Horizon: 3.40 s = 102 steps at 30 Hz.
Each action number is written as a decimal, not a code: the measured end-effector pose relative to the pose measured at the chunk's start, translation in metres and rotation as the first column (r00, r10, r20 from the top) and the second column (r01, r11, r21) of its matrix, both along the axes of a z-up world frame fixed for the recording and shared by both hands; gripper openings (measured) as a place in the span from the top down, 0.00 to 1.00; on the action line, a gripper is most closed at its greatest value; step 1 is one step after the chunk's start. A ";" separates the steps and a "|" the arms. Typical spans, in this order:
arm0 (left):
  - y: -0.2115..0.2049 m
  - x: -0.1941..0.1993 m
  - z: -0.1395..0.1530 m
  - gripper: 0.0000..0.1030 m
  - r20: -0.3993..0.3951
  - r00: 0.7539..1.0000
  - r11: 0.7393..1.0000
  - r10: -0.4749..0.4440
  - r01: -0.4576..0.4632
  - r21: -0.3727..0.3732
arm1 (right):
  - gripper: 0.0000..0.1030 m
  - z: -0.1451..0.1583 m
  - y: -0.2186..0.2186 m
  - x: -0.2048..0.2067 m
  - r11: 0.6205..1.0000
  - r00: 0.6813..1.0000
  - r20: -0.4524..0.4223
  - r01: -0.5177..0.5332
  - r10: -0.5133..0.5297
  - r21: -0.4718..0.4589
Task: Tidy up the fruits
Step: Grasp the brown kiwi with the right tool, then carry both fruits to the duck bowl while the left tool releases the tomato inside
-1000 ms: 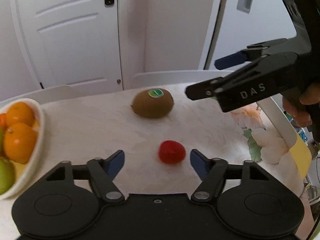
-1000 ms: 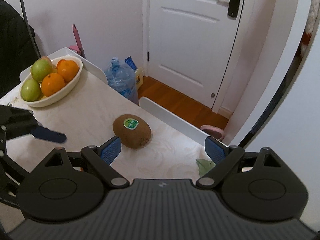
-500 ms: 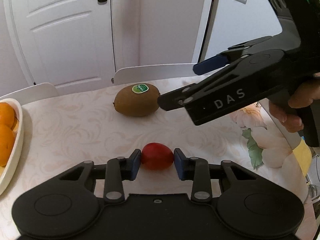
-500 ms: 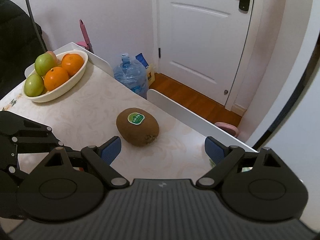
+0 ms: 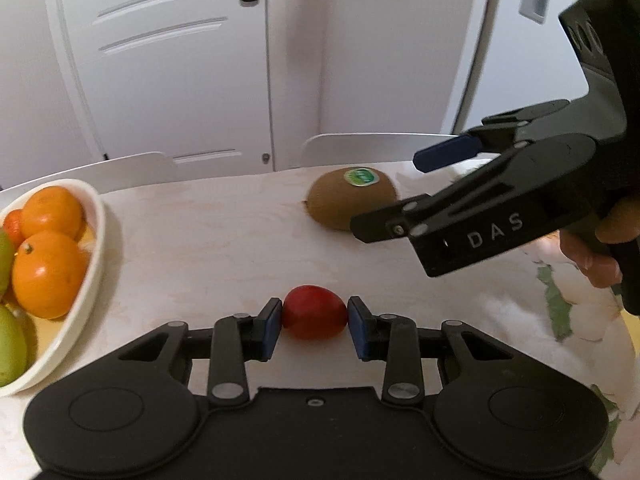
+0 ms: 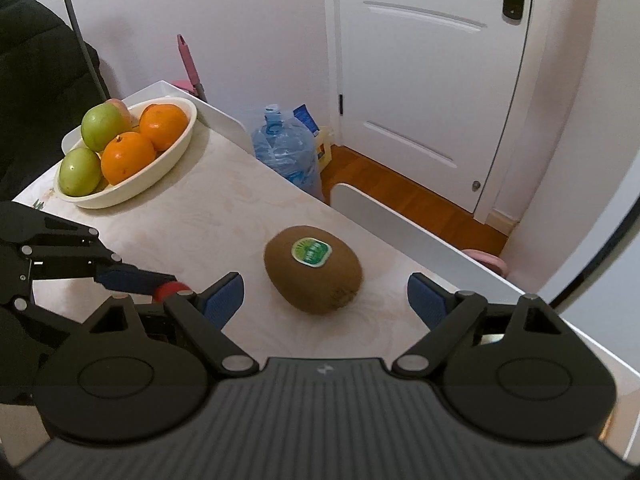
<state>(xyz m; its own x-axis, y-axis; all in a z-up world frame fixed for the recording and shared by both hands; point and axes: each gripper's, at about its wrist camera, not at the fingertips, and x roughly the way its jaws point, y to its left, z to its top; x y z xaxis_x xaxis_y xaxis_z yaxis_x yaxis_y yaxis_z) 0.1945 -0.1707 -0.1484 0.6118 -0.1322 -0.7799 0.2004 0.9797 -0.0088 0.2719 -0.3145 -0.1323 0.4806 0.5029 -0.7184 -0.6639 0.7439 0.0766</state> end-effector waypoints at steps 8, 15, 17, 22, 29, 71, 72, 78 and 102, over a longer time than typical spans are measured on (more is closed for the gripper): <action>0.009 -0.001 0.001 0.62 0.005 0.999 0.999 0.037 -0.037 0.020 | 0.03 -0.006 0.016 0.005 1.000 1.000 0.010 -0.002 0.002 -0.005; 0.020 -0.005 0.003 0.62 0.003 0.997 0.997 0.079 -0.079 0.018 | 0.13 -0.012 0.022 0.006 1.000 1.000 0.031 -0.003 0.004 -0.023; 0.024 -0.007 0.003 0.62 0.004 0.996 0.996 0.086 -0.086 0.018 | 0.23 -0.015 0.024 0.007 0.999 1.000 0.019 -0.007 0.008 -0.031; 0.028 -0.008 0.006 0.62 0.008 0.995 0.994 0.103 -0.103 0.019 | 0.30 -0.014 0.023 0.003 0.999 1.000 0.031 0.001 0.000 -0.037; 0.037 -0.017 0.021 0.62 0.042 0.991 0.992 0.128 -0.128 0.005 | 0.30 -0.001 0.022 -0.009 1.000 1.000 0.018 0.007 -0.007 -0.009; 0.219 -0.004 0.124 0.62 0.151 0.986 0.998 0.067 -0.068 -0.001 | 0.30 0.096 0.184 -0.059 0.974 0.978 0.019 0.204 -0.207 0.104; 0.221 0.003 0.121 0.62 0.145 0.988 0.998 0.057 -0.058 0.001 | 0.30 0.095 0.186 -0.056 0.971 0.976 0.016 0.214 -0.217 0.102; 0.229 0.038 0.096 0.62 0.082 0.997 1.000 0.016 -0.016 0.002 | 0.30 0.082 0.194 -0.040 0.961 0.965 -0.004 0.263 -0.264 0.086; 0.264 0.015 0.112 0.08 0.144 0.981 0.992 0.126 -0.123 -0.031 | 0.30 0.072 0.199 -0.017 0.945 0.950 -0.039 0.311 -0.309 0.096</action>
